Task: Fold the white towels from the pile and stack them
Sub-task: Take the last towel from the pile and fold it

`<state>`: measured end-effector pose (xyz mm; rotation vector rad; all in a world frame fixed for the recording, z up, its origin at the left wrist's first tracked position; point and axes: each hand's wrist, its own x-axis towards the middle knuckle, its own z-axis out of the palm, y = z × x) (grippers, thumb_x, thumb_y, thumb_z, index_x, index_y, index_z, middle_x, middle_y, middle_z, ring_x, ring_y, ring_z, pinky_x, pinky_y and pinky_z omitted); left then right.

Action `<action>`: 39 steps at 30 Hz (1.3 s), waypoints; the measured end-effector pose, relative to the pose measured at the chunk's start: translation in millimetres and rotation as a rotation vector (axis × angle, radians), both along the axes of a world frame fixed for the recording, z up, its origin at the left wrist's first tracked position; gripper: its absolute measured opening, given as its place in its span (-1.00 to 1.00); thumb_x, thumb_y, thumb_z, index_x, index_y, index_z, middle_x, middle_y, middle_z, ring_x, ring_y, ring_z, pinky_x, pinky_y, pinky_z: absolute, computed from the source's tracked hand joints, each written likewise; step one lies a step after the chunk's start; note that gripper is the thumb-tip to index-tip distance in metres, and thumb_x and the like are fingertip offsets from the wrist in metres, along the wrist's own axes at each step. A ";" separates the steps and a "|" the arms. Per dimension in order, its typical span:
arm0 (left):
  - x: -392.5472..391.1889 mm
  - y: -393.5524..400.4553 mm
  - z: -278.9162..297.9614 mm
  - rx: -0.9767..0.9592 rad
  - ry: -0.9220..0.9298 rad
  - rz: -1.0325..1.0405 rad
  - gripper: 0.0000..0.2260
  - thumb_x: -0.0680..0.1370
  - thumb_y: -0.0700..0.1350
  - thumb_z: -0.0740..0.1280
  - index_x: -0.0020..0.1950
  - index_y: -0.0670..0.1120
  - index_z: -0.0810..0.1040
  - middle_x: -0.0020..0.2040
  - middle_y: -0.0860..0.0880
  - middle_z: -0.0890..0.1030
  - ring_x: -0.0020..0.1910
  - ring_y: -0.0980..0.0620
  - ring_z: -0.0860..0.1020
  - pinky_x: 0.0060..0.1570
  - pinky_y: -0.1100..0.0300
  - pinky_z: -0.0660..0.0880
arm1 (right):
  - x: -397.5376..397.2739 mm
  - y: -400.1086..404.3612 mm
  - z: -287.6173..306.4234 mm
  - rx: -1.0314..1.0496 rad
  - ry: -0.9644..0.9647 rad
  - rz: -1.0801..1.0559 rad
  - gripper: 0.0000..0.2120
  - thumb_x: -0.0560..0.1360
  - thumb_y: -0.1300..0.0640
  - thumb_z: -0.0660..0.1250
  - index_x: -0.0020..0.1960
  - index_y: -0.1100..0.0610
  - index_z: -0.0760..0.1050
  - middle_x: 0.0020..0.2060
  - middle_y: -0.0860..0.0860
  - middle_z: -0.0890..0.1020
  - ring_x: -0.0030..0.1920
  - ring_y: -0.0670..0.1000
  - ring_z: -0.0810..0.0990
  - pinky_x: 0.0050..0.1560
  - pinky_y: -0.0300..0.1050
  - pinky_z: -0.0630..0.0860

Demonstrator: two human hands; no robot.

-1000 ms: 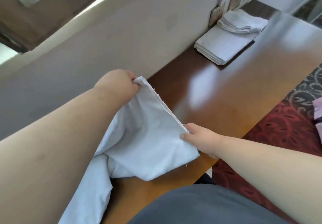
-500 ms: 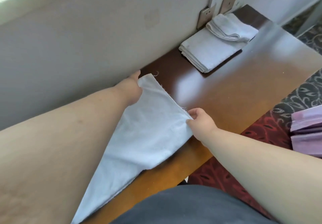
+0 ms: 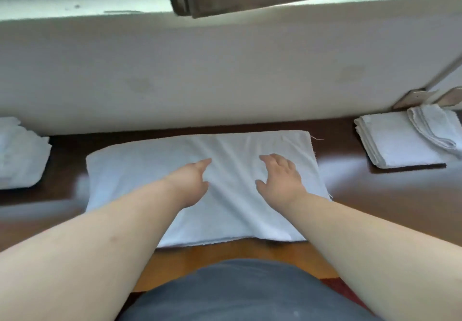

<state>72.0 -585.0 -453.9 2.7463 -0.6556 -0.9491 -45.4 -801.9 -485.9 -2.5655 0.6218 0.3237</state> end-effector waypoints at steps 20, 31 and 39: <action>-16.3 300.6 -60.9 -0.104 0.086 0.544 -0.41 0.60 0.05 0.21 0.58 0.08 0.03 0.53 0.02 0.06 0.45 -0.04 0.19 0.33 0.07 0.30 | 214.9 308.4 -0.4 -0.011 0.106 0.588 -0.49 0.59 -0.09 0.25 0.49 0.01 0.32 0.50 0.02 0.30 0.47 0.10 0.28 0.40 -0.01 0.31; -5.5 320.7 -92.6 -0.242 0.301 0.814 -0.39 0.53 0.14 0.34 0.51 0.07 0.18 0.19 0.04 0.54 0.02 0.03 0.56 0.00 0.14 0.51 | 314.7 361.5 -28.6 -0.312 0.312 0.707 -0.44 0.53 0.08 0.27 0.50 0.08 0.24 0.30 0.14 0.47 0.34 0.21 0.42 0.27 0.04 0.45; -26.5 310.9 -83.7 -0.605 0.121 0.948 -0.83 0.45 0.07 0.44 -0.12 0.09 0.47 0.07 0.17 0.45 -0.01 0.23 0.47 -0.38 0.47 0.44 | 324.8 324.8 -15.7 0.430 -0.006 0.325 -0.79 0.27 0.08 0.22 -0.20 -0.06 0.61 -0.32 -0.09 0.63 -0.25 0.03 0.61 -0.23 -0.17 0.51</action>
